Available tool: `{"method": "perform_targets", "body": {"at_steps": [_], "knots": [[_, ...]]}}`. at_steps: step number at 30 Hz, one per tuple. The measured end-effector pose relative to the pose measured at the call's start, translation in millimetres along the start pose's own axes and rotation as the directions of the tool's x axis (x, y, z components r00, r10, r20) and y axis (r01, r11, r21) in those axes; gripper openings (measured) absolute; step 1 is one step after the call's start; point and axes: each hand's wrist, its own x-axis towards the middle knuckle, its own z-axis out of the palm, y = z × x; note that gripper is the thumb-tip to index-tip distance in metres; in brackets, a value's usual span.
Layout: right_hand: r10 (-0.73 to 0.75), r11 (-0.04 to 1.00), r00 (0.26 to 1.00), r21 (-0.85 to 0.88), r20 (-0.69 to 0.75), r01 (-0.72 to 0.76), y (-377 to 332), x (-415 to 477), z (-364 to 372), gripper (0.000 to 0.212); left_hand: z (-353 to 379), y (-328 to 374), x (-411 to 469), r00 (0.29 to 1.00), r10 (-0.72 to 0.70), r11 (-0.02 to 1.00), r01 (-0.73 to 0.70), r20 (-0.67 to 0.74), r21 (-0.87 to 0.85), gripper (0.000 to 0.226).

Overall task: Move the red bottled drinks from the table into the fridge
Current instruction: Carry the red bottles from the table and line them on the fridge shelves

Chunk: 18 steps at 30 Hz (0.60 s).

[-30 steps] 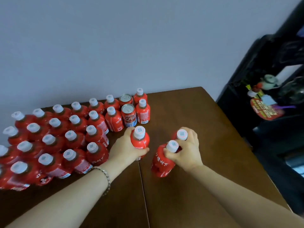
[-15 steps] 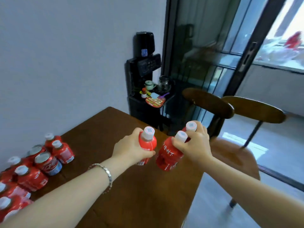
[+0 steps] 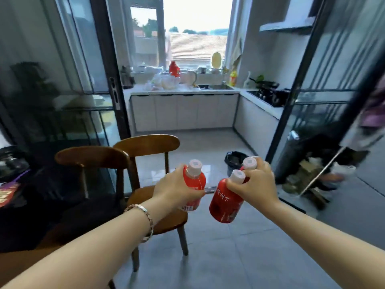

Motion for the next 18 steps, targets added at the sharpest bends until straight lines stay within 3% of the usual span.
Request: {"method": "perform_targets", "body": {"at_steps": [5, 11, 14, 17, 18], "knots": [[0.124, 0.979, 0.981, -0.145, -0.152, -0.146, 134.7, 37.7, -100.5, 0.056, 90.5, 141.7, 75.1, 0.982, 0.142, 0.986, -0.128, 0.128, -0.108, 0.074], [0.292, 0.901, 0.899, -0.222, -0.328, -0.373, 262.2, 87.7, -202.8, 0.069, 191.0, 295.1, 162.5, 0.918, 0.334, 0.938, -0.301, 0.215, -0.172, 0.060], [0.351, 0.873, 0.845, -0.187, -0.403, -0.451, 307.5, 106.8, -235.5, 0.067, 231.8, 350.3, 199.4, 0.867, 0.427, 0.902, -0.392, 0.258, -0.179, 0.062], [0.400, 0.844, 0.795, -0.155, -0.457, -0.514, 349.3, 133.0, -269.3, 0.035, 268.4, 413.6, 240.4, 0.791, 0.532, 0.846, -0.485, 0.302, -0.221, 0.060], [0.408, 0.830, 0.760, -0.140, -0.506, -0.540, 367.7, 149.3, -287.7, 0.037, 287.7, 449.0, 263.7, 0.750, 0.577, 0.816, -0.514, 0.324, -0.264, 0.061]]}}
